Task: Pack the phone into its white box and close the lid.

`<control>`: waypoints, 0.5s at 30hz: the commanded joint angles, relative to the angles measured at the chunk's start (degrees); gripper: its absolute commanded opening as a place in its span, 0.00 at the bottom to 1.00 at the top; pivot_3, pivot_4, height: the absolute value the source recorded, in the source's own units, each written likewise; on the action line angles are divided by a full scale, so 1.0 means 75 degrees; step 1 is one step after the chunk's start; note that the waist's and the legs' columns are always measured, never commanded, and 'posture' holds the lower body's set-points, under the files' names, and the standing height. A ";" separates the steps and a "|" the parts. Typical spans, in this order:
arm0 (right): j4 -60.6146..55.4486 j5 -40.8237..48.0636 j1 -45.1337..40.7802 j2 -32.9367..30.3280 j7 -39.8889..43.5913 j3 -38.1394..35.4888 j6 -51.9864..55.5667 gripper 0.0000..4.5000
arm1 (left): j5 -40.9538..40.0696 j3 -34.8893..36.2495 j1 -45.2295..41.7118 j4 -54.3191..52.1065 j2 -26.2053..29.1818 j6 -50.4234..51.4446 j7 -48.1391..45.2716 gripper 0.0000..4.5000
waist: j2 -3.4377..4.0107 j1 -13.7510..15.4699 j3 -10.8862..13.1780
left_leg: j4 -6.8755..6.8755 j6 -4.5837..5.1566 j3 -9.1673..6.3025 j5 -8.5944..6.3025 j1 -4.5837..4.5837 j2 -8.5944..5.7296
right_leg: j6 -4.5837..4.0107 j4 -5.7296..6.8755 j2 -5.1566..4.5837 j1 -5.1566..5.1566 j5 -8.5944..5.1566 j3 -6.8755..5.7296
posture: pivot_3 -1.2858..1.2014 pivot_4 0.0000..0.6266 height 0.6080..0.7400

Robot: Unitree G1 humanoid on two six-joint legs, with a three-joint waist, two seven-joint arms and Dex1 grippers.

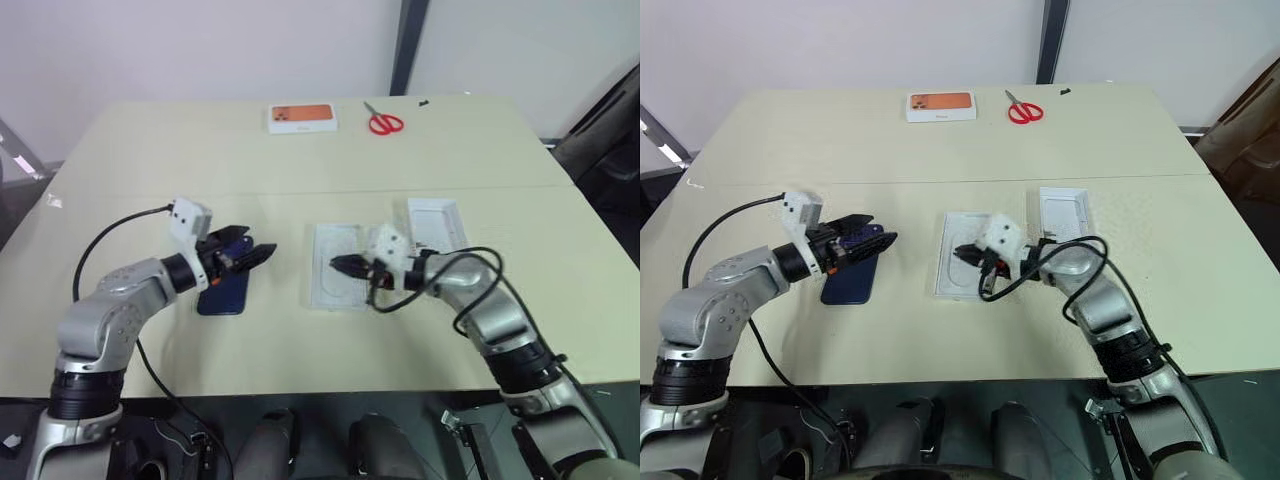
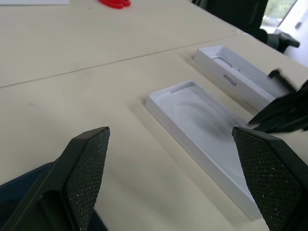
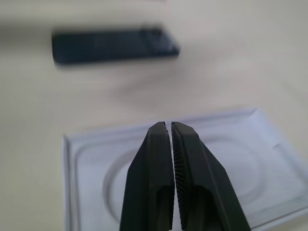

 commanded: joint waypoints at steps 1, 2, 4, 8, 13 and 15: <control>-0.0073 -0.0178 -0.0282 0.0154 -0.0141 0.0033 0.0071 0.01 | 0.0096 0.0324 0.0100 0.0183 0.0215 -0.0335 -0.0239 0.96 | 0.0001 -0.0039 0.0001 | -0.0001 0.0000 0.0001 0.0000 0.0000 0.0000 | 0.0000 0.0000 0.0000 -0.0003 0.0000 0.0002 | 0.52 0.24 0.95; 0.0004 -0.0288 -0.0350 0.0153 -0.0160 0.0082 0.0074 0.01 | 0.0123 0.0339 0.0142 0.0251 0.0250 -0.0372 -0.0274 0.96 | 0.0001 -0.0048 0.0001 | -0.0002 0.0000 0.0001 0.0000 0.0000 0.0000 | 0.0000 0.0001 0.0001 -0.0003 0.0000 0.0002 | 0.52 0.24 0.95; 0.0240 -0.0691 -0.0473 0.0052 -0.0157 0.0312 -0.0080 0.01 | 0.0134 0.0361 0.0188 0.0292 0.0232 -0.0416 -0.0274 0.96 | 0.0002 -0.0069 0.0001 | -0.0004 0.0001 0.0001 0.0000 0.0000 0.0001 | 0.0000 0.0005 0.0002 -0.0008 0.0000 0.0003 | 0.52 0.24 0.95; 0.0542 -0.1167 -0.0663 0.0078 -0.0098 0.0659 -0.0262 0.01 | 0.0188 0.0331 0.0207 0.0262 0.0131 -0.0458 -0.0205 0.96 | 0.0001 -0.0058 0.0001 | -0.0003 0.0001 0.0000 0.0000 0.0000 0.0003 | 0.0000 0.0006 0.0005 -0.0007 0.0000 0.0000 | 0.52 0.24 0.95; 0.0804 -0.1767 -0.0857 0.0038 0.0014 0.1077 -0.0681 0.01 | 0.0173 0.0512 0.0085 0.0528 0.0081 -0.0328 0.0105 0.96 | 0.0001 -0.0065 0.0001 | -0.0002 0.0001 0.0000 -0.0001 0.0001 0.0003 | 0.0001 0.0006 0.0005 -0.0005 0.0000 0.0000 | 0.52 0.24 0.95; 0.0882 -0.1698 -0.0910 0.0171 -0.0085 0.0902 -0.0668 0.01 | -0.0179 0.0797 -0.0050 0.0770 0.0110 0.0217 0.0302 0.96 | 0.0001 -0.0066 0.0001 | -0.0002 0.0001 -0.0001 -0.0001 0.0002 0.0004 | 0.0001 0.0009 0.0007 -0.0005 0.0000 -0.0001 | 0.52 0.24 0.95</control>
